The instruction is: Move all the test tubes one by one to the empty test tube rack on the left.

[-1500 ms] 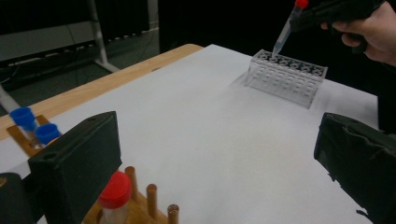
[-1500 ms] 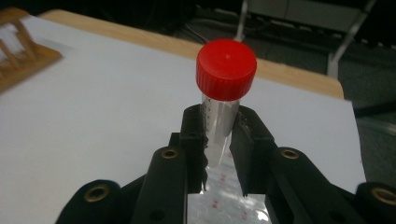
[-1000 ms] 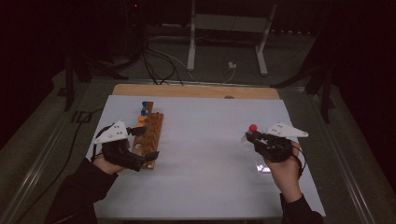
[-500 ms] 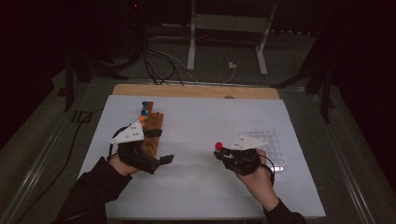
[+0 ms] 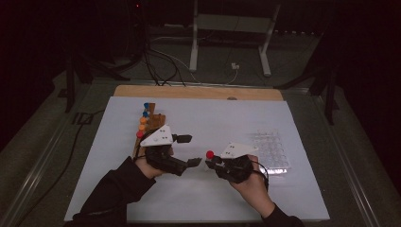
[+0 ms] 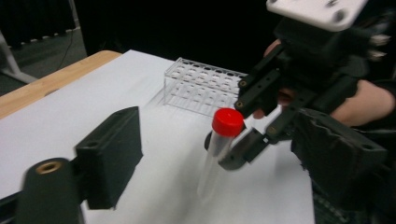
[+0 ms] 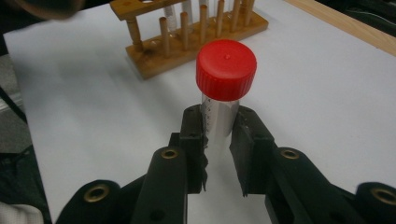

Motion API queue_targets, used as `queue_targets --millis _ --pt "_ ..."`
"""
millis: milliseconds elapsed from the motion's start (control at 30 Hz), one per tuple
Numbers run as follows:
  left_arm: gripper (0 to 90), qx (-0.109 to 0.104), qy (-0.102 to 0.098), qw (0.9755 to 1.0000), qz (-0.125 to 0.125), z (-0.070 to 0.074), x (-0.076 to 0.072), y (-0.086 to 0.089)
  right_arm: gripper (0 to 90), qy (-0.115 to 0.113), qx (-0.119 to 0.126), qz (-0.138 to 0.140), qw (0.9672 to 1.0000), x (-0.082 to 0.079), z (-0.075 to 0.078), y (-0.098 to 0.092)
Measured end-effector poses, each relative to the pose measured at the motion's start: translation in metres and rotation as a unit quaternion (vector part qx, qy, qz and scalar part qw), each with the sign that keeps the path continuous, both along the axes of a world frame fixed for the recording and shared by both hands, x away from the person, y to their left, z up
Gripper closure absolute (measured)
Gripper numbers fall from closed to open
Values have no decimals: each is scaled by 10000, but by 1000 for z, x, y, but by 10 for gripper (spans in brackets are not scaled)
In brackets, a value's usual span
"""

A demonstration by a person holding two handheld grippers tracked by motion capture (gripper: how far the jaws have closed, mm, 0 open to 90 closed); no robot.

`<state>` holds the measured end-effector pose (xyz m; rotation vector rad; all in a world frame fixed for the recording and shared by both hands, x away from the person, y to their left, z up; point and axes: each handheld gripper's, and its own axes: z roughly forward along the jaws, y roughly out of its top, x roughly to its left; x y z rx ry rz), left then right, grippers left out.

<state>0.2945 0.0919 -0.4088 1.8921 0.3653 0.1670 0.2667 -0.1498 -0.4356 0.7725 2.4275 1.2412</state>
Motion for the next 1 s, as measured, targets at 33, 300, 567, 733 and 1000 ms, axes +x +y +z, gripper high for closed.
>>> queue_targets --millis 33,300,567,733,1000 --pt "232 20 -16 10000 -13 -1 0 -4 745 -15 -8 14 10000 0 0 1" --pt "474 181 -174 9996 -138 -7 2 -25 744 -22 32 49 10000 -2 1 2" --pt "664 254 -318 9987 -300 -11 4 -29 743 -24 104 11 9999 -2 2 1" --pt "714 320 -437 9981 -305 -9 4 -31 741 10 193 -22 9998 -1 2 -1" --pt "719 168 -570 9982 -113 3 5 -18 452 -194 485 -53 9986 -2 7 -7"
